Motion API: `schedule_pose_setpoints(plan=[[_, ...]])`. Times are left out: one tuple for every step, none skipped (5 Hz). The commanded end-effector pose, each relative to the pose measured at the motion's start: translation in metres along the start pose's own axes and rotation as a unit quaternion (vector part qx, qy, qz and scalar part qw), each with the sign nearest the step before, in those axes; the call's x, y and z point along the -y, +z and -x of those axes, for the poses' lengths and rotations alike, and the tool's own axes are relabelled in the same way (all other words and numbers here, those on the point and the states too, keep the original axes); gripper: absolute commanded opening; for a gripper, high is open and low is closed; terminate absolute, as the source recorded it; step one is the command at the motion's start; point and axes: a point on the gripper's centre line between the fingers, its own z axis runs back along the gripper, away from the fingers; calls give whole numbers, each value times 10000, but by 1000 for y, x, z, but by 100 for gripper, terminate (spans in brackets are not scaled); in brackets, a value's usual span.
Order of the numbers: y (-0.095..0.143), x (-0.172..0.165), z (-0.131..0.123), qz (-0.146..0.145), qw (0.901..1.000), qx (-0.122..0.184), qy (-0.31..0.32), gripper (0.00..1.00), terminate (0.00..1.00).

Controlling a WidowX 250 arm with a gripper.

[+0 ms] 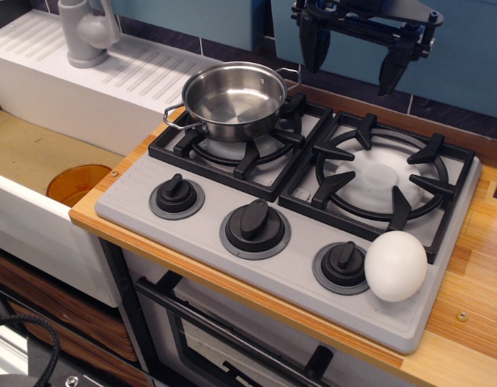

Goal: Put pot or pan on stove and put egg in pot or pan

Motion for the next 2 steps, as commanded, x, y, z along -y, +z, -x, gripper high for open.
schedule_pose_setpoints(plan=[[0,0,0,0,10000,0,0,100,0],[-6,-8,-10,-83,9999,76,-79,100,0]])
